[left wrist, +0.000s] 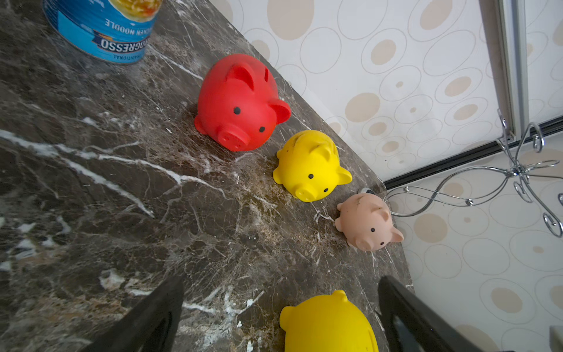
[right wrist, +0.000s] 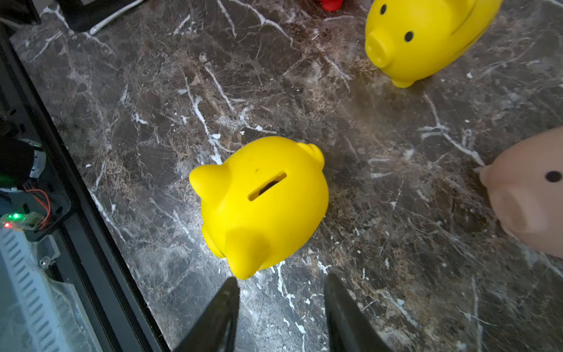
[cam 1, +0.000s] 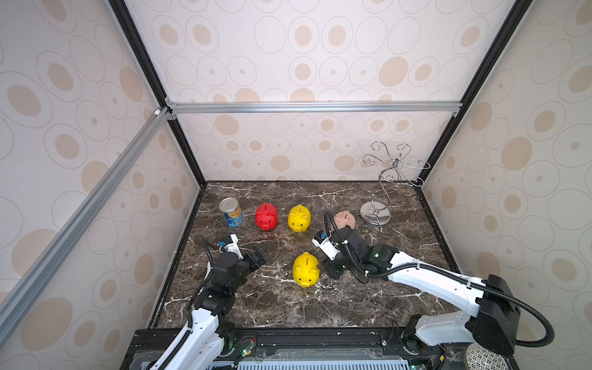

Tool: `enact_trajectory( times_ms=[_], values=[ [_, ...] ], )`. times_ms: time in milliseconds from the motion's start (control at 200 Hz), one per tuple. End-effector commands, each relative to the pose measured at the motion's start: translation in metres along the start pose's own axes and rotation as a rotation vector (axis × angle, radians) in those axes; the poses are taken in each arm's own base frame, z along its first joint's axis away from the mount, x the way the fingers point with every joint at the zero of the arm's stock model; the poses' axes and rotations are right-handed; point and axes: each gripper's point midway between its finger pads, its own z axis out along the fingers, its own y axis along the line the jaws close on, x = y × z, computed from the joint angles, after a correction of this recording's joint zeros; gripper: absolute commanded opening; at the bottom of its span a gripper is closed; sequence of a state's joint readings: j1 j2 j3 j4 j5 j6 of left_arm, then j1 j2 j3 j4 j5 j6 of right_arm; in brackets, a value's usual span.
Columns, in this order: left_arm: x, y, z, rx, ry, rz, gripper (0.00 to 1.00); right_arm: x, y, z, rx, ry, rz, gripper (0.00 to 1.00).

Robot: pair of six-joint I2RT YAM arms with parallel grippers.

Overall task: Open piggy banks
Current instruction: Adjust the piggy bank at the center of the board.

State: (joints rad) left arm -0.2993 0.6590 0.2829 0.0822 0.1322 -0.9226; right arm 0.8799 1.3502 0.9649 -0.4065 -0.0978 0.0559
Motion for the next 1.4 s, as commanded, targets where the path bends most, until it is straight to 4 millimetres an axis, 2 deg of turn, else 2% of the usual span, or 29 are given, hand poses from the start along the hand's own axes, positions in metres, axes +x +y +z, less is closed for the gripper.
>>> enact_trajectory(
  times_ms=[0, 95, 205, 340, 435, 625, 920, 1140, 1265, 1390],
  values=[
    [0.004, -0.013, 0.004, 0.04, 0.051, 0.017, 1.0, 0.001, 0.012, 0.011, -0.066, 0.028, -0.084, 0.42],
    [0.013, -0.014, 0.011, 0.044, 0.113, 0.016, 1.0, -0.005, 0.022, 0.014, -0.105, 0.012, -0.116, 0.42],
    [0.018, -0.018, 0.015, 0.057, 0.155, 0.023, 1.0, -0.004, 0.022, 0.021, -0.096, 0.035, -0.15, 0.42],
    [0.016, -0.023, 0.015, 0.066, 0.154, 0.015, 1.0, 0.0, 0.03, 0.027, -0.108, 0.051, -0.176, 0.42],
    [0.013, -0.024, 0.014, 0.068, 0.144, 0.02, 1.0, 0.0, 0.029, 0.031, -0.078, 0.051, -0.193, 0.41],
    [0.013, -0.023, 0.015, 0.063, 0.141, 0.016, 1.0, 0.01, 0.032, 0.04, -0.054, 0.089, -0.225, 0.32],
    [0.013, -0.021, 0.018, 0.052, 0.143, 0.011, 1.0, 0.01, 0.033, 0.036, -0.04, 0.05, -0.236, 0.18],
    [0.008, -0.026, 0.019, 0.07, 0.127, 0.008, 1.0, 0.019, 0.039, 0.034, -0.062, -0.011, -0.217, 0.17],
    [0.008, -0.03, 0.021, 0.088, 0.13, 0.01, 1.0, 0.028, 0.032, 0.036, -0.035, -0.033, -0.176, 0.17],
    [0.012, -0.031, 0.025, 0.095, 0.149, -0.001, 1.0, 0.032, 0.017, 0.041, 0.045, -0.042, -0.144, 0.16]
  ],
)
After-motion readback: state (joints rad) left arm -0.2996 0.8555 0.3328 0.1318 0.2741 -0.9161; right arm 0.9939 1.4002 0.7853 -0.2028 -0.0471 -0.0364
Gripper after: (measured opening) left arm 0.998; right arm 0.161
